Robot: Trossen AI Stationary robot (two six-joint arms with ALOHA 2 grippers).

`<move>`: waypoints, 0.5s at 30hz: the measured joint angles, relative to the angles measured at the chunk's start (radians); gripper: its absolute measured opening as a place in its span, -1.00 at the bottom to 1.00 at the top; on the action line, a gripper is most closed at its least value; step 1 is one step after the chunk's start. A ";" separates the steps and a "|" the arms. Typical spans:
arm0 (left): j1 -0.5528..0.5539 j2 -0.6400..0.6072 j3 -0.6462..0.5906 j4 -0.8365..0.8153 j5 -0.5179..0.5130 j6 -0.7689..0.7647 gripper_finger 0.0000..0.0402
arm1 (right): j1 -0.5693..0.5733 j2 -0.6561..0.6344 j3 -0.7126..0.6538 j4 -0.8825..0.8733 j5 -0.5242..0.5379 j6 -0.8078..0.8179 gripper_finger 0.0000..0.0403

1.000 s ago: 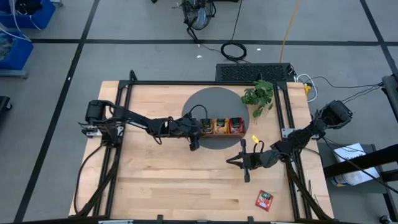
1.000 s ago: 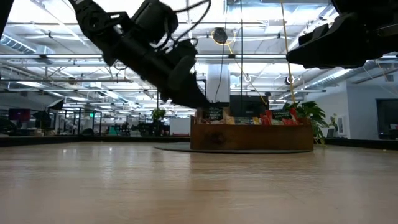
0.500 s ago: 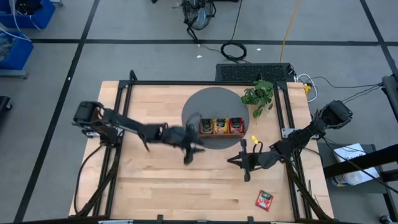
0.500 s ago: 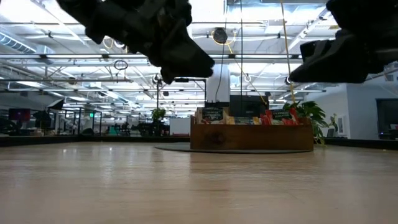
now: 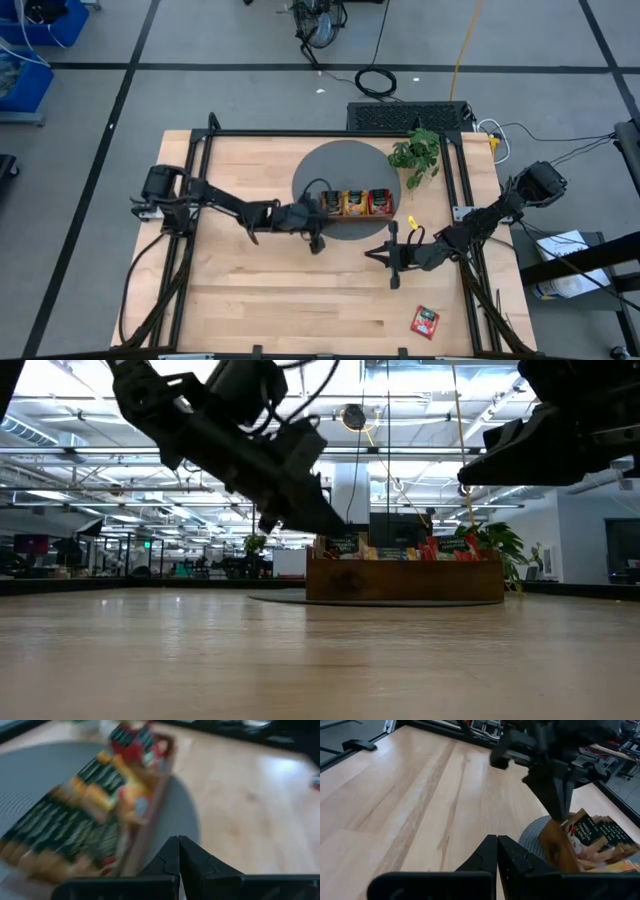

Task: Pick & Place Tea
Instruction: Put the brown tea bag into the left section of the wooden organiser

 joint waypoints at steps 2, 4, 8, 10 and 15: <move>0.024 0.000 0.000 -0.033 0.000 -0.014 -0.98 | 0.000 0.000 0.000 -0.005 0.000 -0.002 -0.99; 0.046 0.000 0.000 -0.043 -0.011 -0.014 -0.98 | 0.000 0.000 0.000 -0.010 0.000 -0.003 -0.99; 0.081 0.000 0.000 -0.057 -0.090 -0.015 -0.95 | 0.000 0.000 0.000 -0.018 0.000 -0.004 -1.00; 0.092 0.000 0.000 -0.055 -0.114 -0.009 -0.97 | 0.000 0.000 0.000 -0.020 0.000 -0.004 -0.99; 0.101 0.000 0.000 -0.068 -0.108 0.008 -0.95 | 0.000 0.000 0.000 -0.019 -0.001 -0.002 -1.00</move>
